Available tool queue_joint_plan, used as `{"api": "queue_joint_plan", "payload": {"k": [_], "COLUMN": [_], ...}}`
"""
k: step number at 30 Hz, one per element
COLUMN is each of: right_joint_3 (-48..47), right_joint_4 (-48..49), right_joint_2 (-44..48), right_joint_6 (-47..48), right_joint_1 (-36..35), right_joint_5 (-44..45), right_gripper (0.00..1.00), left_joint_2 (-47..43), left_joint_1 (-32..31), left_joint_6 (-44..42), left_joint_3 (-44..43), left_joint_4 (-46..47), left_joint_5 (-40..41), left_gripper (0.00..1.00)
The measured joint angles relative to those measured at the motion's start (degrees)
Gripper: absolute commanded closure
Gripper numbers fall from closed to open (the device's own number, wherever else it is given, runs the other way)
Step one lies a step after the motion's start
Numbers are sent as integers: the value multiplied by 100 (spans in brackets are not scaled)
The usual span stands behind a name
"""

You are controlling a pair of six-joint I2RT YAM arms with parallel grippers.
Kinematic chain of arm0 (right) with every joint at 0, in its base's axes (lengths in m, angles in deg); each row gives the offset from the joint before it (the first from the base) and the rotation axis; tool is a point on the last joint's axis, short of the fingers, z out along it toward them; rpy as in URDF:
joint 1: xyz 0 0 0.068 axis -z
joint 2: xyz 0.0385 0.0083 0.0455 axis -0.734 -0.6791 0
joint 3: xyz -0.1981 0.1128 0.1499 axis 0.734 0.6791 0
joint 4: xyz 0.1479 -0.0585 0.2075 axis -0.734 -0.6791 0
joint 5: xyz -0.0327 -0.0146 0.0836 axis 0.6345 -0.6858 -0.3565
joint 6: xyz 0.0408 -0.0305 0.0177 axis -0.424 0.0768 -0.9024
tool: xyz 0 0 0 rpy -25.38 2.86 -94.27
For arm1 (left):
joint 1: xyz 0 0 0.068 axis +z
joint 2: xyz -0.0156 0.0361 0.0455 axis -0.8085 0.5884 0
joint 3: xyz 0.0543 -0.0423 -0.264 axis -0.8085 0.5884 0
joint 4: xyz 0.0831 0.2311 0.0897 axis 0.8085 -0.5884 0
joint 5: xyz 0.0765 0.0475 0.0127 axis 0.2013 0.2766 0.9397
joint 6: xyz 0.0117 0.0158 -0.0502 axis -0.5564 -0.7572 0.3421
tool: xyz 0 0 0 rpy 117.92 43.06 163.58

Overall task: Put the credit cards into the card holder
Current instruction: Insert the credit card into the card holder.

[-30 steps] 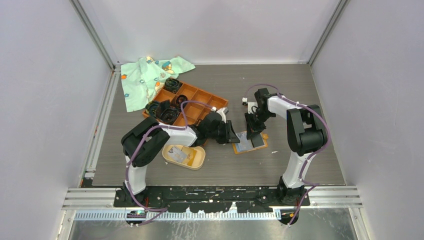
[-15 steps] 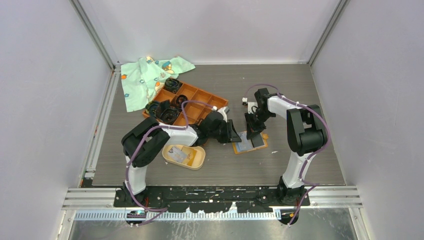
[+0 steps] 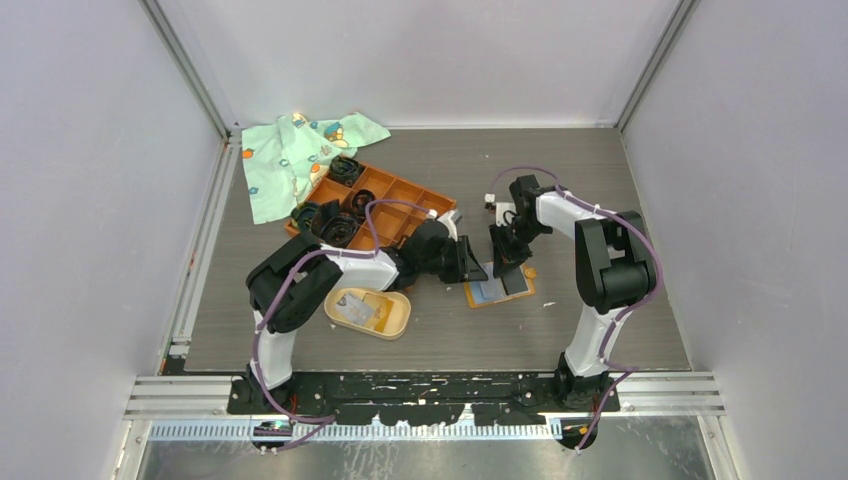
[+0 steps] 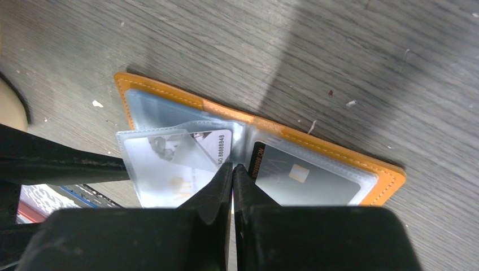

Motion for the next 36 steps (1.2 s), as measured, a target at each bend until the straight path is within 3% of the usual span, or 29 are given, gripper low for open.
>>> {"api": "queue_joint_plan", "payload": {"k": [11,23,25,26,28,29,30,33,36], "right_joint_3": [33,195,225,247,299,323,354,402,448], "right_joint_4": [68,192,286,339,459,516,605,870,1202], "right_joint_2": [1161,2944,3346,3560,3960,4153,4345,4645,4457], "right_joint_6": [79,214,258,282,356,398,446,520,380], "right_joint_1": [496,1976,2127,2170,2199,2201,2201,2201,2155], "right_joint_5": [-33,-435,-501,-525,-612,-706,-859,-1624,-2883], "right_gripper": [86,81,74,64,29,6,1,0,0], "left_joint_2": [308,1462,1585,1589,1521,1399,1198,160,-1311], "left_joint_1": [-63,-409,-452,-468,-492,-498,-498,-498,-498], "left_joint_6": [63,-26,-109,-155,-411,-595,-798,-1532,-2396], "left_joint_3": [-466,-2424,-2529,-2524,-2485,-2391,-2249,-1620,-890], "left_joint_4": [111,-319,-415,-516,-710,-824,-957,-1331,-1521], "left_joint_5": [-190,-520,-579,-586,-544,-476,-393,-33,407], "left_gripper": [62,58,57,57,57,57,57,55,40]}}
